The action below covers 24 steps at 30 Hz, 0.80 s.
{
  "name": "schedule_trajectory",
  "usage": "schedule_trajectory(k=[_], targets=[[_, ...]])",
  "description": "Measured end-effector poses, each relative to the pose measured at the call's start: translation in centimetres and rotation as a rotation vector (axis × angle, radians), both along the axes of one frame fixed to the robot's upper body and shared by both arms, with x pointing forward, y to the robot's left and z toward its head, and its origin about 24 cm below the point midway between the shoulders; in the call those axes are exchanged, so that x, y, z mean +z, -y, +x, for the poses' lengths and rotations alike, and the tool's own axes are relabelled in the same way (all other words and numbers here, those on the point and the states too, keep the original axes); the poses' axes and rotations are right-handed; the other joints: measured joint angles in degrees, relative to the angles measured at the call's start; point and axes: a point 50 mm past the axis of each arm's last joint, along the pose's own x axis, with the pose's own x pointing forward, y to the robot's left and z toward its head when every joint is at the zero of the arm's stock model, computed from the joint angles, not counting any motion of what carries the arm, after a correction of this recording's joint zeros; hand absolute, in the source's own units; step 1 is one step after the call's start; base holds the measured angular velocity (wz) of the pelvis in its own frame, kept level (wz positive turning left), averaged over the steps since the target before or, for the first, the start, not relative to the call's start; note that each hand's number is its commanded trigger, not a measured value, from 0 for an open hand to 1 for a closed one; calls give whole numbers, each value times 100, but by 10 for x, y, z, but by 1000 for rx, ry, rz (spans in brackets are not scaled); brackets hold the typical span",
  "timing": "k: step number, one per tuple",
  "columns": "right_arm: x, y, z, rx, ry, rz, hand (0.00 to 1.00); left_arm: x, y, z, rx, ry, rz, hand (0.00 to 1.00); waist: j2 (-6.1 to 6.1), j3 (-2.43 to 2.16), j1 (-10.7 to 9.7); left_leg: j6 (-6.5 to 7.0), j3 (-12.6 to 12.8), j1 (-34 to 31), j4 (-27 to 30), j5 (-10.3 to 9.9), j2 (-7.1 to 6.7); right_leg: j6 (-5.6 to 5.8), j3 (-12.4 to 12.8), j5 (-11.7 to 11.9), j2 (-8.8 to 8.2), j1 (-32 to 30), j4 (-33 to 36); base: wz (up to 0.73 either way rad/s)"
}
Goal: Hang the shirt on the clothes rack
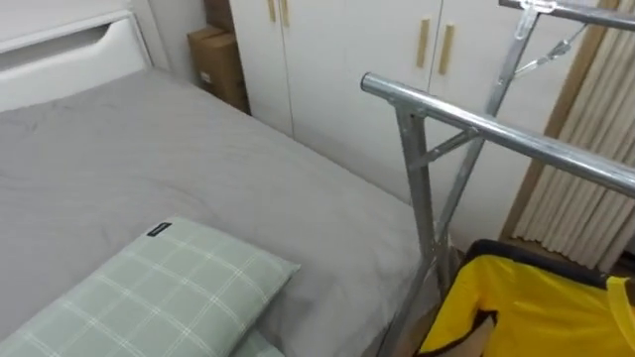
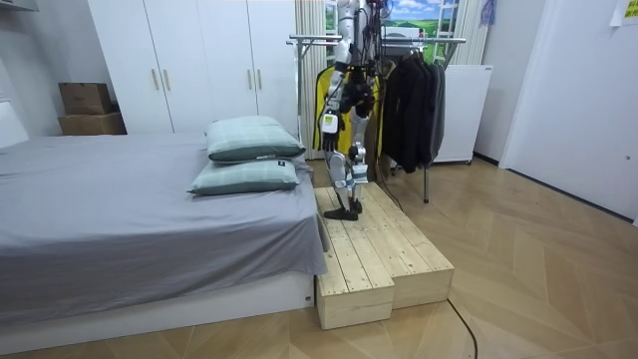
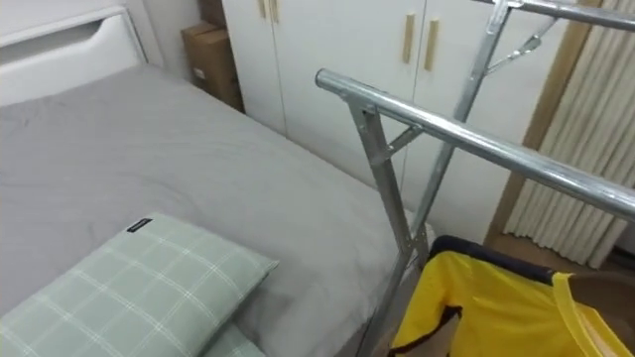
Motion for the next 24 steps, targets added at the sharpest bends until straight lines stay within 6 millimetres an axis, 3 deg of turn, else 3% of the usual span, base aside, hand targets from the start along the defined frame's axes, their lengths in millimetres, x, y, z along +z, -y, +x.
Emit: schedule_trajectory(k=[2,5,6,7,8,9,10,11,12,13,15,16,17,19,22,24], targets=[[0,0,-2,-11,-13,-5,0,0,0,-1,4,-6,2,0,19,-8,15,13,-68,-13,55,-9,-16,34,-168,14,-33,82,-25,45],[-2,0,-13,-63,-41,-3,0,0,-2,-3,38,-18,5,0,70,-23,-70,130,-427,-125,180,-41,-100,206,-639,7,-125,337,-35,88],[-2,0,-17,-97,-48,4,0,0,-2,-4,47,-21,8,0,97,-39,-112,187,-708,-184,152,-18,-190,292,-778,10,-168,470,-7,113],[-2,0,-19,-113,-57,12,0,0,-2,-4,57,-23,9,0,133,-69,-220,236,-1053,-236,102,-3,-259,411,-717,44,-169,541,48,128],[-2,0,-19,-122,-57,13,0,0,-2,-5,63,-24,8,0,144,-79,-305,283,-1240,-279,93,26,-331,443,-366,63,-178,537,132,162],[-2,1,-19,-144,-52,14,0,0,-3,-4,68,-19,9,0,108,-84,-457,376,-1598,-367,95,87,-514,450,845,69,-151,521,247,177],[-1,3,-19,-163,-50,13,0,0,-4,0,76,-4,12,0,52,-97,-492,487,-1848,-452,103,159,-704,424,1793,67,-122,517,282,169],[-1,3,-20,-172,-55,12,0,0,-4,2,80,3,12,0,43,-92,-476,519,-1937,-467,106,177,-798,422,1979,68,-104,512,313,120],[-1,4,-21,-183,-72,13,0,0,-4,1,99,2,13,0,52,-80,-359,575,-2073,-499,144,180,-892,423,1991,68,-109,526,383,78],[-1,4,-18,-183,-74,15,0,1,-5,-1,112,-8,16,0,76,-70,-299,635,-2237,-544,226,144,-959,425,1808,71,-131,590,412,73],[-2,2,-20,-187,-87,29,0,1,-6,-9,121,-36,26,0,78,-53,-325,686,-2613,-581,275,125,-1129,437,1771,79,-157,693,409,95],[-2,1,-23,-197,-101,37,0,1,-6,-14,125,-57,32,0,35,-46,-336,740,-2849,-584,273,158,-1251,440,1872,80,-191,718,410,97],[-2,1,-23,-201,-104,40,0,1,-6,-16,128,-64,33,0,20,-44,-329,755,-2939,-586,269,172,-1280,451,1953,73,-200,732,403,86],[-2,1,-22,-219,-96,51,0,2,-6,-21,142,-82,34,0,-38,-40,-289,823,-3185,-647,313,237,-1437,515,2424,44,-191,780,230,63],[-2,-1,-19,-207,-90,51,0,2,-7,-22,159,-81,37,0,-44,-35,-186,824,-3278,-765,387,285,-1514,628,2716,100,-153,805,16,25],[-3,-4,-20,-180,-102,49,0,2,-7,-22,158,-79,51,0,-53,-23,-110,794,-3236,-775,414,301,-1523,635,2689,108,-148,880,-81,-6]])
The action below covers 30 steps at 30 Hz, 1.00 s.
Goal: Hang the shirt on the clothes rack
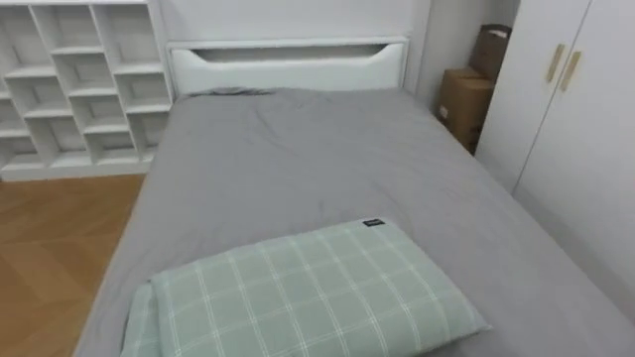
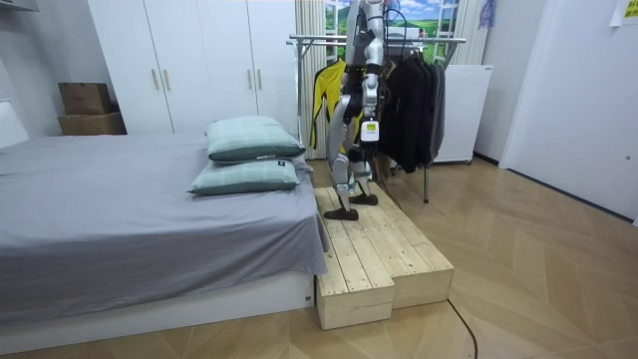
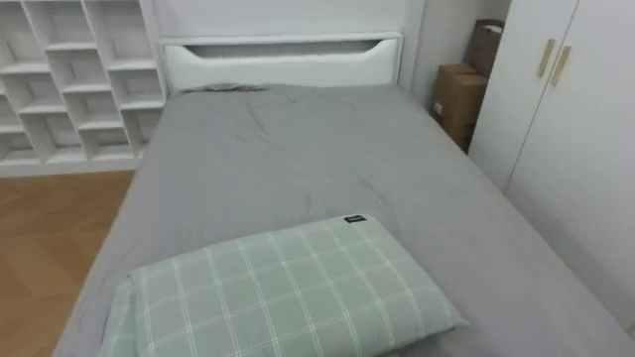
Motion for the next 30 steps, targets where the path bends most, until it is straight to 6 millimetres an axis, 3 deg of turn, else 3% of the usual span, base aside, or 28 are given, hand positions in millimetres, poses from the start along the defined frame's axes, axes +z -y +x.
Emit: schedule_trajectory(k=[5,7,9,12,14,19,30], targets=[[0,-2,1,37,3,0,0,0,0,4,-4,17,8,0,27,12,90,-28,-23,-96,12,20,-26,0,1,-1,31,6,-201,-2],[-1,-2,0,49,6,1,0,-1,0,9,-12,26,24,0,29,13,100,-93,28,-158,86,84,-2,-51,-30,-61,4,-11,-252,2],[-1,-3,0,56,8,4,0,-1,0,9,-20,23,32,0,18,10,105,-87,158,-192,228,62,86,-83,-146,-150,-11,-15,-240,-2],[-1,-4,-1,59,8,10,0,-1,-1,10,-27,19,38,0,29,6,89,-82,593,-327,492,-109,348,-87,-171,-186,77,30,-210,7],[-1,-5,-1,53,12,16,0,-1,-1,15,-33,31,40,0,34,-10,86,-76,502,-337,452,-158,285,-19,-78,-164,126,22,-231,12],[-1,-5,-4,55,15,19,0,0,-4,25,-57,50,65,0,-10,-5,11,-45,452,-300,337,-142,190,-51,-4,-118,125,15,-195,3],[-1,-2,-4,1,31,15,0,-1,0,23,-102,30,52,0,105,8,-195,-123,415,-293,322,-192,228,-73,-131,-103,165,7,-128,2]])
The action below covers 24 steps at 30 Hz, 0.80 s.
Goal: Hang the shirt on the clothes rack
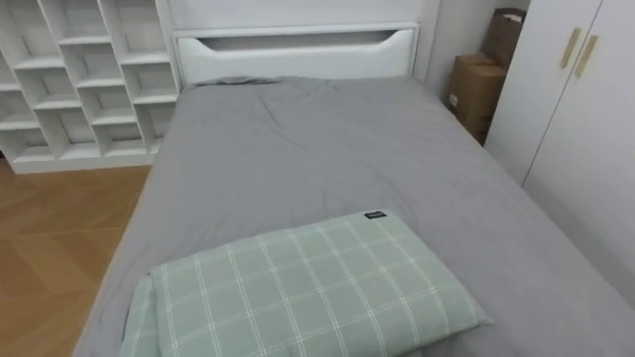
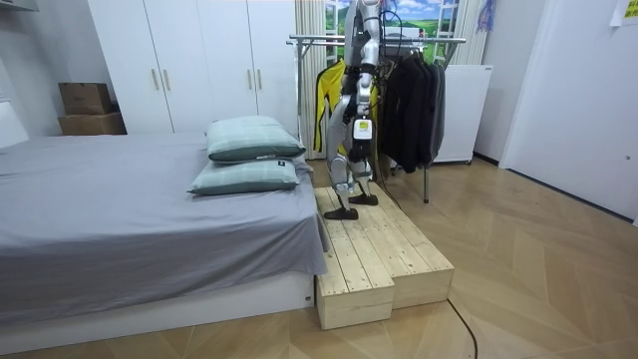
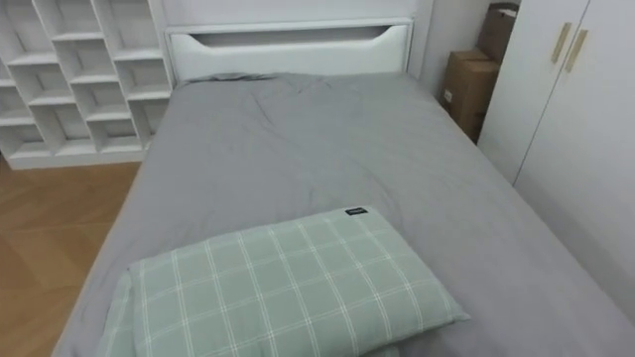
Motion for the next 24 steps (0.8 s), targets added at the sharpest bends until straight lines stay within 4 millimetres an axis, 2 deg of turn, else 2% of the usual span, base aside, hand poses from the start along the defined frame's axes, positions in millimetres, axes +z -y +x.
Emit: schedule_trajectory(k=[8,10,17,22,24], targets=[[0,-1,-2,-17,1,5,0,0,1,3,-17,2,0,0,24,-1,8,-29,-68,4,-27,53,-16,-3,26,-2,-1,-4,-37,0],[0,0,-1,-11,4,4,0,0,1,4,-20,5,1,0,23,-1,16,-33,-10,-32,-32,109,-15,-60,27,-52,-37,-28,-137,0],[0,0,1,-7,9,7,0,1,0,9,-50,22,6,0,15,-25,7,7,98,-90,-42,139,-4,-56,81,-42,-26,-75,-170,-3],[1,0,3,7,16,21,0,1,0,16,-79,46,8,0,2,-17,-6,-4,125,-77,-47,128,11,-58,154,-26,-25,-111,-37,-3],[1,0,3,7,18,21,0,1,0,19,-83,61,9,0,18,0,-7,-11,123,-77,-50,119,19,-58,152,-26,-22,-120,-7,0]])
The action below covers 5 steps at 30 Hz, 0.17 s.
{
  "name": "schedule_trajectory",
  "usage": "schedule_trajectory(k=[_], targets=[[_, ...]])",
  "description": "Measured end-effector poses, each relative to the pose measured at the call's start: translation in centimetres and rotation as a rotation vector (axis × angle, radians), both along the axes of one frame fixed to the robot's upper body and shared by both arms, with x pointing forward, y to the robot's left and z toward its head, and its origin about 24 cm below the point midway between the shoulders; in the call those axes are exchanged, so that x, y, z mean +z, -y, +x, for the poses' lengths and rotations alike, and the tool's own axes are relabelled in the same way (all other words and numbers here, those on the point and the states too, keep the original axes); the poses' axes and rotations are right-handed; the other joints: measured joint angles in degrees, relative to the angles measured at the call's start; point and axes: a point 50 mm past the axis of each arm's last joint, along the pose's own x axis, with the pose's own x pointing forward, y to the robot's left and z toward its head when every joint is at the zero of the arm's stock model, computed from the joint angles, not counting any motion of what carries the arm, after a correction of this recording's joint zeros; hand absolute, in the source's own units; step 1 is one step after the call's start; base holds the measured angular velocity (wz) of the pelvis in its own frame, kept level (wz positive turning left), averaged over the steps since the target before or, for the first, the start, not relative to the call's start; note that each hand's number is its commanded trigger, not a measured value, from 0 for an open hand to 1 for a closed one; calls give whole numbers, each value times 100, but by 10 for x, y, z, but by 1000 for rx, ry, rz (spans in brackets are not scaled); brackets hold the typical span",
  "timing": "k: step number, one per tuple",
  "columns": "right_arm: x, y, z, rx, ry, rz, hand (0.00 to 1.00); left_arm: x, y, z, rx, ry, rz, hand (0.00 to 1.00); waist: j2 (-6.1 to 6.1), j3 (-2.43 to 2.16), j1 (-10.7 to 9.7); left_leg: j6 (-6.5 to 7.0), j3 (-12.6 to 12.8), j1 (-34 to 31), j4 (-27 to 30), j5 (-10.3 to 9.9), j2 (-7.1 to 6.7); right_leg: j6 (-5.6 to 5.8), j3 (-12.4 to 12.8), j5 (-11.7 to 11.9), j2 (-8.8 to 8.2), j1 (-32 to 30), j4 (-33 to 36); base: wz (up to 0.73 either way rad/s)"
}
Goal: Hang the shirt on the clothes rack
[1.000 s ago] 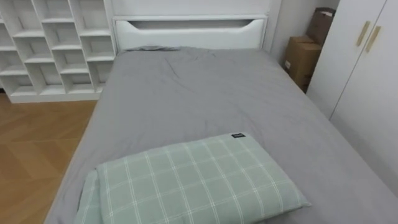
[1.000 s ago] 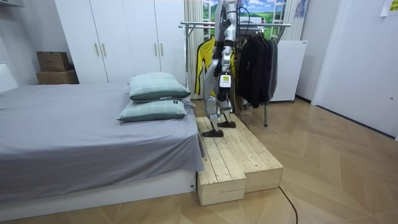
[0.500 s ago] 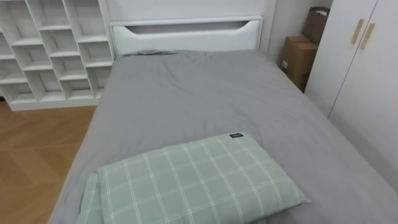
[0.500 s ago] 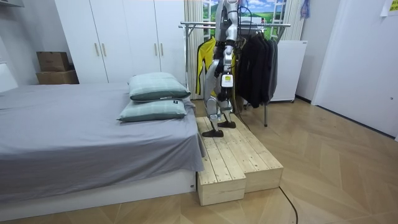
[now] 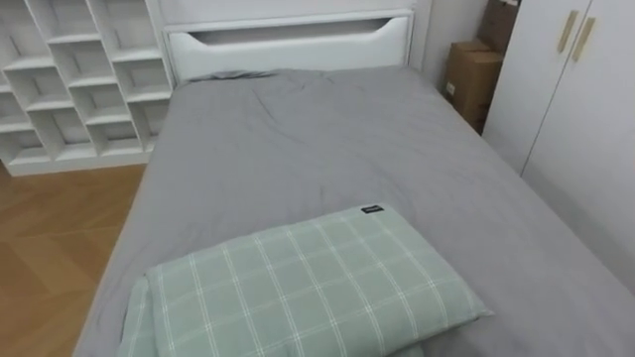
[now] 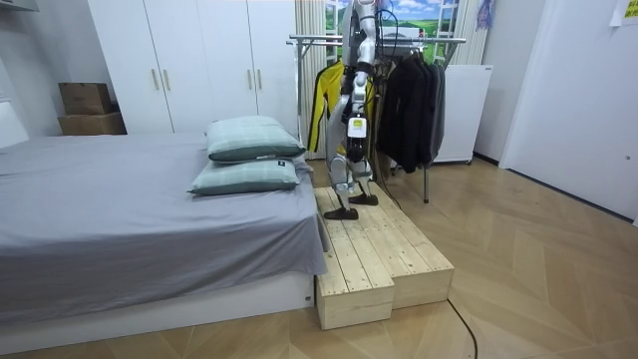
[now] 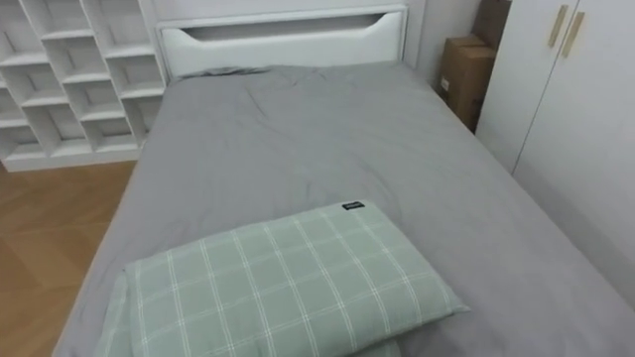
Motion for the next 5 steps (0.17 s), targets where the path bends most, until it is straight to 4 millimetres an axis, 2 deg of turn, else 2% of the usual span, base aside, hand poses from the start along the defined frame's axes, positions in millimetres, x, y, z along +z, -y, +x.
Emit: schedule_trajectory(k=[5], targets=[[0,0,0,1,1,1,0,0,0,0,-13,6,1,0,3,16,-8,20,-26,-6,-8,-45,-4,1,3,3,9,-7,4,1]])
